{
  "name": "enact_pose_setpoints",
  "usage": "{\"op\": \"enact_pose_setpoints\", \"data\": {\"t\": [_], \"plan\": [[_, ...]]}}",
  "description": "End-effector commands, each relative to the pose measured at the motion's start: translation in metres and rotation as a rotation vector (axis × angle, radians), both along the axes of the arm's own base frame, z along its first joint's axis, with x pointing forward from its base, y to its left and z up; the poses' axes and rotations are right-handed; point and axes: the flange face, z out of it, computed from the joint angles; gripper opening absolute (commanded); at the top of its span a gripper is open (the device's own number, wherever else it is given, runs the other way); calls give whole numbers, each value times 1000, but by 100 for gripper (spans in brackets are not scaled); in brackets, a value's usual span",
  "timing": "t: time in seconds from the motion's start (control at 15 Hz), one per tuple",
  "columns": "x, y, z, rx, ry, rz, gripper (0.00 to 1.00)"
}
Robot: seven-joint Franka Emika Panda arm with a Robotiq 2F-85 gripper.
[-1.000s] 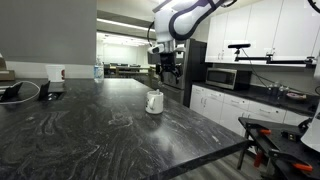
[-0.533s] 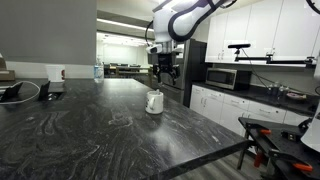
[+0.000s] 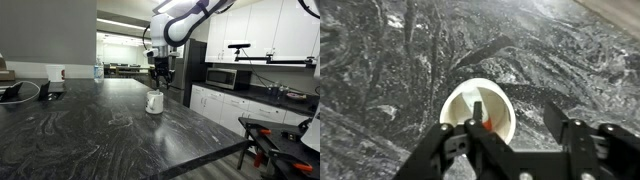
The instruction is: Take the marker out of the mug and put it on the table
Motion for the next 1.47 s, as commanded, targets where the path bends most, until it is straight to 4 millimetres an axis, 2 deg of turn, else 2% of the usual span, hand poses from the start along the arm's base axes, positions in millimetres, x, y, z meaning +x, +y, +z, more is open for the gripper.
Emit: {"op": "enact_pose_setpoints", "data": {"t": [0.0,0.27,0.33,0.47,0.53,0.6,1.07,1.4], "plan": [[15,-4,-6,9,-6,20,72],[28,-3,-18,10,-7,27,63],[31,-3,-21,10,-8,27,57],[36,-2,-25,11,-5,28,55],[38,-2,-28,11,-4,26,48],[40,-3,-30,11,-4,24,49],[50,-7,-45,1,14,20,41],[49,-9,-51,-19,45,27,43]]}}
